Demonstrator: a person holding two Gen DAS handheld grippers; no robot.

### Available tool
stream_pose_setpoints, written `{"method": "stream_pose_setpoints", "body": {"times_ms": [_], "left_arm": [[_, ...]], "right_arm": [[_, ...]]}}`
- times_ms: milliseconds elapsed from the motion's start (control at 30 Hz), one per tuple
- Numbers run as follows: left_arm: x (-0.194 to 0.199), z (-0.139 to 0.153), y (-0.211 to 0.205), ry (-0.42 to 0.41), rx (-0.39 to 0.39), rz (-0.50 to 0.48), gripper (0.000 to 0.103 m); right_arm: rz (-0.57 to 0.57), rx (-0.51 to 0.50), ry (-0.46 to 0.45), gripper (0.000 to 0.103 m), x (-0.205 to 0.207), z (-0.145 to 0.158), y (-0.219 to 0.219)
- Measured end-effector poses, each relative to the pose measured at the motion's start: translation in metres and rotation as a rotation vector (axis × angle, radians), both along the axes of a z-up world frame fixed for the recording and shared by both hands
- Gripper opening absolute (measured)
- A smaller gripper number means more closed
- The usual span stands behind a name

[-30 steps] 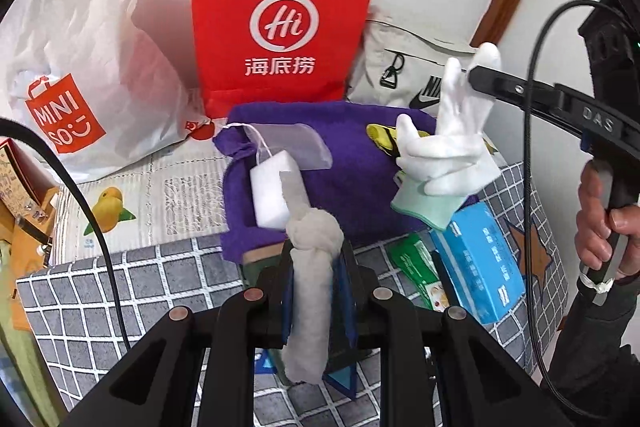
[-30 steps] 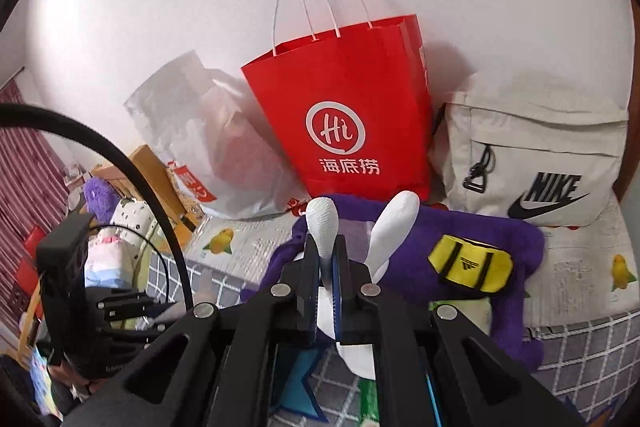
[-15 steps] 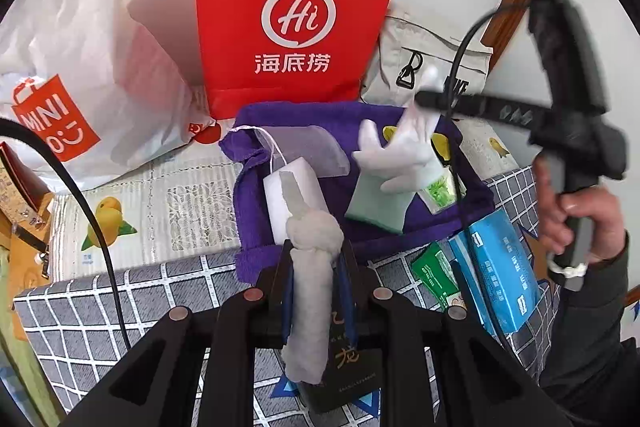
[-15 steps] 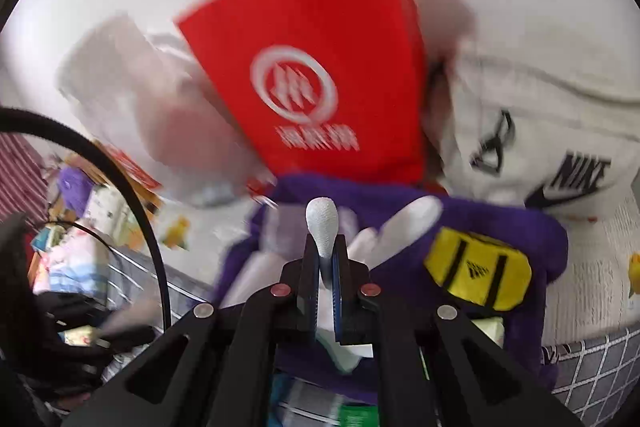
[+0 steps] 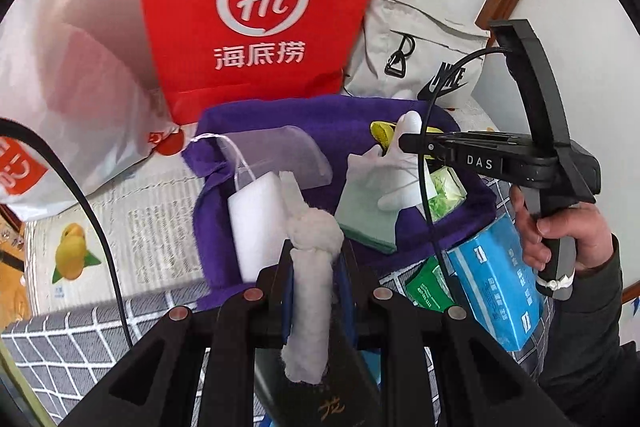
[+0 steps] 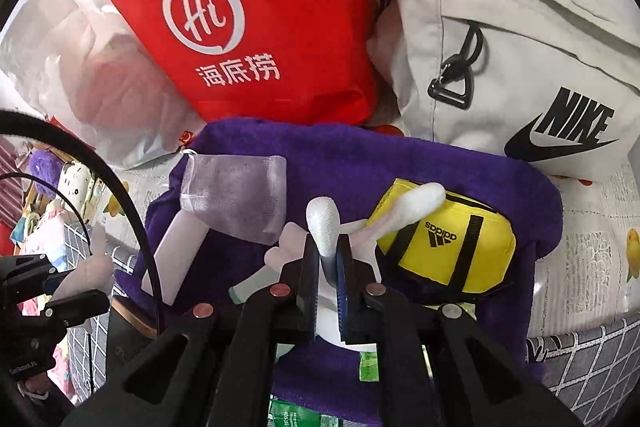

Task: Organize soft objects
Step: 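Carry the gloves onto the purple towel and open the right tool while the left carries the cloth, then lower the white cloth onto the towel and open the left tool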

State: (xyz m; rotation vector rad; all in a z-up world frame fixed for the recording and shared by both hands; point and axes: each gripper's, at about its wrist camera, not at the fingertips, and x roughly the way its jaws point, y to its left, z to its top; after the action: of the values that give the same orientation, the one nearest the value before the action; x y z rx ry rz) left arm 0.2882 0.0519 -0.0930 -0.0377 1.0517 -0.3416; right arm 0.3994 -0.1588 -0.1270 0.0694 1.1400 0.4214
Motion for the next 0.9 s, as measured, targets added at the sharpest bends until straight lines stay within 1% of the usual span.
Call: {"method": "stream_pose_setpoints", "body": {"times_ms": [67, 133, 200, 300, 400, 467, 567, 667, 767, 900], "left_arm": [[0.006, -0.002, -0.005, 0.008, 0.006, -0.01, 0.019], [0.01, -0.003, -0.009, 0.012, 0.011, -0.02, 0.019], [0.012, -0.003, -0.011, 0.012, 0.012, -0.028, 0.019], [0.016, -0.004, -0.013, 0.014, -0.005, -0.04, 0.019], [0.024, -0.008, -0.016, 0.039, -0.029, -0.038, 0.019], [0.028, -0.011, -0.018, 0.052, -0.035, -0.04, 0.019], [0.035, -0.016, -0.025, 0.066, -0.017, -0.042, 0.019], [0.042, -0.021, -0.031, 0.081, -0.015, -0.04, 0.019], [0.05, -0.026, -0.039, 0.094, -0.007, -0.043, 0.019], [0.06, -0.035, -0.05, 0.109, 0.007, -0.058, 0.02]], "right_arm": [[0.005, 0.008, 0.011, 0.018, 0.001, -0.001, -0.002], [0.006, 0.016, 0.02, 0.036, 0.001, 0.0, -0.003], [0.011, 0.012, 0.01, 0.043, -0.003, 0.003, -0.005], [0.018, 0.011, -0.017, 0.046, -0.012, 0.014, -0.01], [0.013, 0.019, -0.044, 0.05, -0.022, 0.024, -0.014], [0.006, 0.022, -0.06, 0.05, -0.031, 0.03, -0.017], [0.006, 0.012, -0.089, 0.051, -0.046, 0.039, -0.019], [0.011, -0.013, -0.117, 0.054, -0.062, 0.046, -0.021], [-0.002, -0.034, -0.141, 0.054, -0.077, 0.05, -0.025], [-0.006, -0.026, -0.148, 0.054, -0.092, 0.051, -0.031]]}}
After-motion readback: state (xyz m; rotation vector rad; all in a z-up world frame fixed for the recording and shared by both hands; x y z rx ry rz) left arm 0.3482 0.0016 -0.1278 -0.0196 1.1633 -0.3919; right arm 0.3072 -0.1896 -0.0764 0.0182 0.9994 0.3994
